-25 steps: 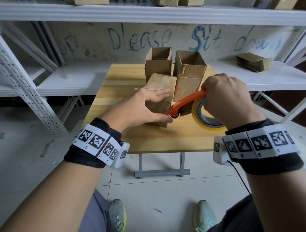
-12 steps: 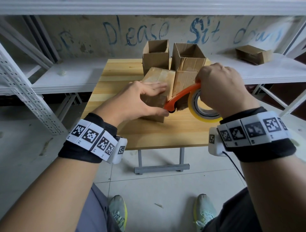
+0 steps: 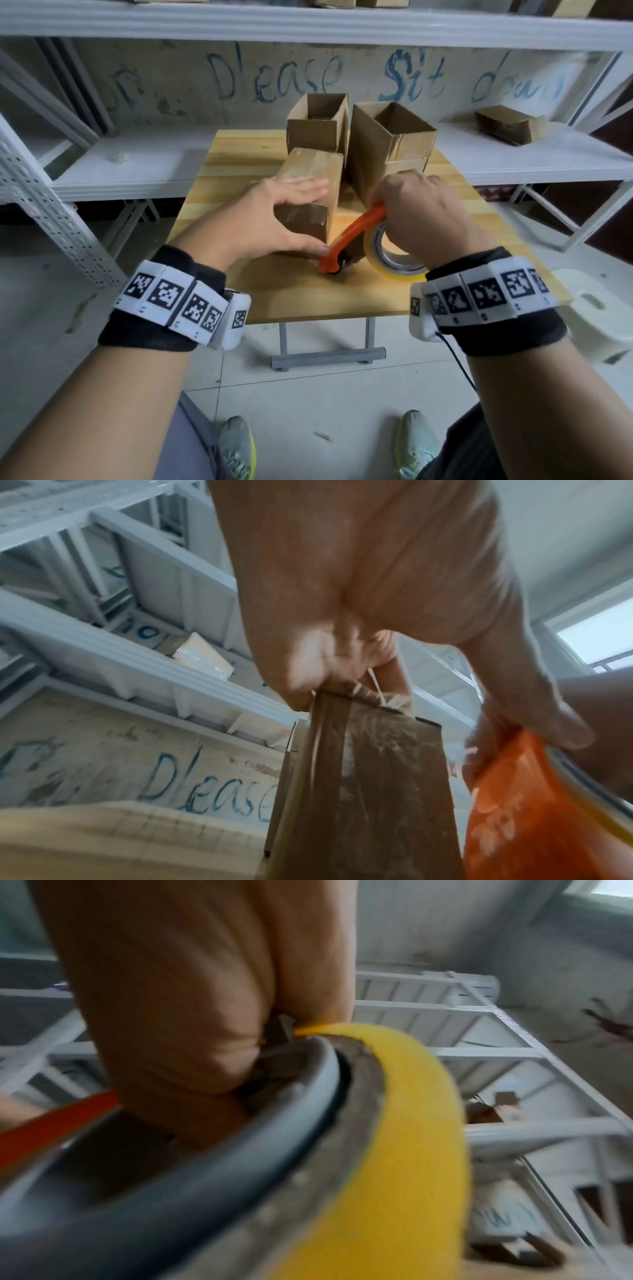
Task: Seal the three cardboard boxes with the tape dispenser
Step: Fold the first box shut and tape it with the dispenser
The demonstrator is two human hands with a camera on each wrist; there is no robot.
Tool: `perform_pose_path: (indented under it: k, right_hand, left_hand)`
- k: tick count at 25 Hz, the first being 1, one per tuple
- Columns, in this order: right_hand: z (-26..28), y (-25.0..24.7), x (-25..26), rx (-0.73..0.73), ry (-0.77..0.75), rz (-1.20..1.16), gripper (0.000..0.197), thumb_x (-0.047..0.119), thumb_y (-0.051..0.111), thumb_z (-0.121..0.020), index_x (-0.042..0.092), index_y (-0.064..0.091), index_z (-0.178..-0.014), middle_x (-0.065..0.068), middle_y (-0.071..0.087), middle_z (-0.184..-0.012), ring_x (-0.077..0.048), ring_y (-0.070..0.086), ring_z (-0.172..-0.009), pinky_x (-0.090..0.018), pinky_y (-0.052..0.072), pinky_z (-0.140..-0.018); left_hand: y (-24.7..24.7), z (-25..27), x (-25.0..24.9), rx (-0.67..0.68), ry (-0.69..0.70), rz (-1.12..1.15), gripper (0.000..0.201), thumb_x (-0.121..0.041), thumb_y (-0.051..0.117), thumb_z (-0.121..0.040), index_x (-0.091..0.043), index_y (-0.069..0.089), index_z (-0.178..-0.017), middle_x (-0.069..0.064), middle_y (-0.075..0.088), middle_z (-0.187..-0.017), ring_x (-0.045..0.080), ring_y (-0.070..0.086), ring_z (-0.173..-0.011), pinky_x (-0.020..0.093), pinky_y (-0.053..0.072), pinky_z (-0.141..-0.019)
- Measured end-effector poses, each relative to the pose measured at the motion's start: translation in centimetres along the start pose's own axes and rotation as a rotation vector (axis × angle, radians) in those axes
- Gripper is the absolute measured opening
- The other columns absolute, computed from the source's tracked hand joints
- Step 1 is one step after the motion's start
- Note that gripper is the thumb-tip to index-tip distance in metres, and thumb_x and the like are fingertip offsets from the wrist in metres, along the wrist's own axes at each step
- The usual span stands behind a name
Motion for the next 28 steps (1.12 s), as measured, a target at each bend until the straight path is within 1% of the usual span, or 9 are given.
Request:
perform_pose_path:
  k: [4, 6, 8, 14, 18, 21, 23, 25, 28]
  right_hand:
    - [1.5, 0.8, -4.6, 0.044, 0.276, -0.255, 0.023, 0.008, 0.058, -0.081, 0.021, 0.071, -0.094, -0.005, 0.064, -0.084, -0.019, 0.059, -0.068, -0.026, 0.047, -0.058]
    - [2.5, 1.5, -6.6, 0.078, 0.461, -0.334, 0.006, 0.009, 0.061, -0.078, 0.011, 0.066, -0.081, -0.006, 0.062, -0.073, -0.017, 0.057, -0.060, -0.023, 0.039, -0.047]
    - [3.3, 2.2, -8.3, 0.123, 0.584, -0.368, 0.011, 0.013, 0.067, -0.075, 0.003, 0.065, -0.078, -0.010, 0.066, -0.068, -0.022, 0.062, -0.059, -0.027, 0.045, -0.046]
    - [4.3, 3.1, -9.7, 0.178, 0.733, -0.329, 0.030, 0.017, 0.072, -0.082, 0.002, 0.051, -0.068, -0.008, 0.051, -0.060, -0.018, 0.045, -0.050, -0.024, 0.026, -0.041]
    - [4.2, 3.0, -8.4, 0.162, 0.648, -0.277, 0.016, 0.012, 0.056, -0.084, 0.001, 0.047, -0.076, -0.019, 0.056, -0.081, -0.029, 0.050, -0.070, -0.031, 0.039, -0.056]
    - [3.9, 1.2, -5.6, -0.148, 0.439, -0.254, 0.030, 0.010, 0.058, -0.083, 0.000, 0.059, -0.111, -0.021, 0.058, -0.106, -0.036, 0.052, -0.103, -0.035, 0.040, -0.081]
    - [4.1, 0.3, -3.1, -0.286, 0.335, -0.425, 0.029, 0.008, 0.058, -0.084, 0.006, 0.064, -0.112, -0.011, 0.064, -0.104, -0.025, 0.059, -0.096, -0.026, 0.040, -0.075]
    - [4.1, 0.3, -1.2, -0.272, 0.277, -0.581, 0.021, 0.007, 0.056, -0.085, 0.014, 0.067, -0.102, -0.001, 0.069, -0.093, -0.015, 0.064, -0.084, -0.020, 0.046, -0.068]
    - [4.1, 0.9, 0.0, -0.212, 0.249, -0.763, 0.020, 0.006, 0.053, -0.088, 0.017, 0.070, -0.093, 0.004, 0.071, -0.083, -0.013, 0.069, -0.078, -0.030, 0.057, -0.069]
  left_hand:
    - [0.0, 0.2, 0.5, -0.015, 0.012, 0.067, 0.092, -0.047, 0.092, -0.060, -0.038, 0.054, -0.143, -0.033, 0.043, -0.149, -0.023, 0.025, -0.138, 0.022, 0.014, -0.123]
    - [-0.1, 0.1, 0.5, -0.012, 0.007, 0.052, 0.090, -0.043, 0.092, -0.063, -0.039, 0.053, -0.144, -0.031, 0.043, -0.151, -0.021, 0.025, -0.140, 0.027, 0.016, -0.126]
    - [-0.2, 0.3, 0.7, 0.007, -0.005, 0.037, 0.090, -0.045, 0.091, -0.065, -0.041, 0.050, -0.146, -0.033, 0.040, -0.152, -0.020, 0.024, -0.141, 0.030, 0.016, -0.126]
    - [-0.2, 0.6, 0.0, 0.018, -0.047, 0.047, 0.076, -0.075, 0.064, -0.074, -0.047, 0.050, -0.143, -0.039, 0.039, -0.149, -0.012, 0.029, -0.143, 0.038, 0.023, -0.124]
    - [-0.4, 0.6, -0.4, 0.022, -0.028, 0.135, 0.036, -0.042, 0.056, -0.101, -0.041, 0.061, -0.136, -0.040, 0.048, -0.142, -0.015, 0.037, -0.136, 0.032, 0.027, -0.121]
    - [-0.5, 0.5, -0.1, -0.003, 0.008, 0.141, 0.034, -0.025, 0.058, -0.102, -0.038, 0.065, -0.132, -0.040, 0.051, -0.138, -0.016, 0.041, -0.133, 0.030, 0.029, -0.121]
    - [-0.6, 0.4, 0.1, -0.035, 0.019, 0.132, 0.035, -0.024, 0.066, -0.098, -0.037, 0.067, -0.129, -0.039, 0.054, -0.135, -0.016, 0.045, -0.130, 0.030, 0.031, -0.120]
    - [-0.7, 0.3, 0.1, -0.085, 0.024, 0.136, 0.034, -0.025, 0.073, -0.093, -0.036, 0.071, -0.124, -0.037, 0.059, -0.131, -0.015, 0.050, -0.126, 0.031, 0.035, -0.119]
    - [-0.8, 0.2, -0.1, -0.157, 0.017, 0.138, 0.031, -0.024, 0.080, -0.086, -0.034, 0.076, -0.114, -0.035, 0.066, -0.120, -0.015, 0.056, -0.118, 0.027, 0.041, -0.113]
Point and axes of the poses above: each hand's wrist, its own z-axis away from the middle knuckle, its own y-axis out of the palm, x = y × z, the point moved 6 cm from there along -z, towards the middle knuckle
